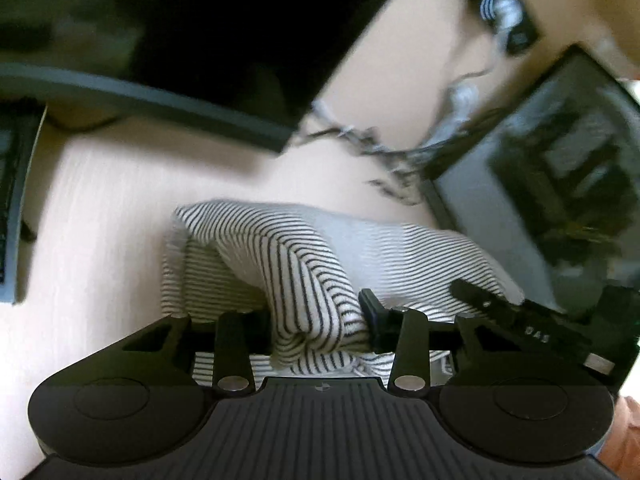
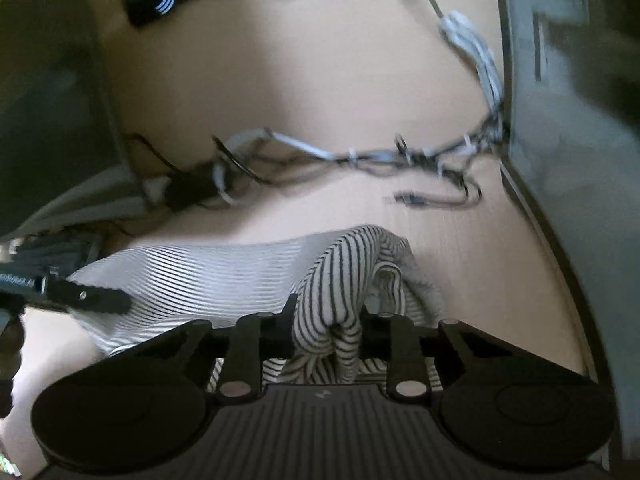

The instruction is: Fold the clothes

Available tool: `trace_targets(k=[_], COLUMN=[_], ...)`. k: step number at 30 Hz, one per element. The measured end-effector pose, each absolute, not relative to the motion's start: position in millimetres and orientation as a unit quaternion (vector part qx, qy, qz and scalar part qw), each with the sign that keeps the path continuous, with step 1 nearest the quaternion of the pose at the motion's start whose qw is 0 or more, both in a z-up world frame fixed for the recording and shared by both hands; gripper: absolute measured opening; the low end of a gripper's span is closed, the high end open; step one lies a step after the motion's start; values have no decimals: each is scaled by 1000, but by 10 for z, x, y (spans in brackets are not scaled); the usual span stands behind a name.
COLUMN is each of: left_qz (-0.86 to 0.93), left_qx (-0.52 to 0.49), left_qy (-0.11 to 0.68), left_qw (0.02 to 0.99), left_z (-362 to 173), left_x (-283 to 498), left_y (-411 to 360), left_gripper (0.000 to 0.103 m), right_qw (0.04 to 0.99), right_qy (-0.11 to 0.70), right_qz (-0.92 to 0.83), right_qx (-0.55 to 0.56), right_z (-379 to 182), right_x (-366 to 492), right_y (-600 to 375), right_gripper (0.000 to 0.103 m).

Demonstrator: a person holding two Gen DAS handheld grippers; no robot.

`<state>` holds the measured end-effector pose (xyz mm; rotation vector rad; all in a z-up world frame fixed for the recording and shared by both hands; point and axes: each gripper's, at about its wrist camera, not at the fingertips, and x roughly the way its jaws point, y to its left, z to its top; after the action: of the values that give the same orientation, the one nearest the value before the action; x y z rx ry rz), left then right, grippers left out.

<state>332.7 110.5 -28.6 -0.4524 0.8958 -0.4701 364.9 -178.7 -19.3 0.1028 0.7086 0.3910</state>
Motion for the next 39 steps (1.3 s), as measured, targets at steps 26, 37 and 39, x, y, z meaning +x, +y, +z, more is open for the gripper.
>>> trace_targets(k=[26,37,39], left_qz=[-273,-185,-147], left_qx=[-150,-189,-182], left_qy=[396,369,377], left_qw=[864,891,896], left_z=[-374,-506,-511], left_x=[2597,2405,2403], left_y=[1200,1067,1110], left_gripper=[95,92,92], right_qw=[925,951,945], right_qy=[377,294,313], right_qz=[20,88,94], right_qx=[37,-21,-9], right_z=[-405,-82,-243], right_x=[2535,2723,2910], right_y=[-1936,-1832,-1886], right_gripper=[103,47,29])
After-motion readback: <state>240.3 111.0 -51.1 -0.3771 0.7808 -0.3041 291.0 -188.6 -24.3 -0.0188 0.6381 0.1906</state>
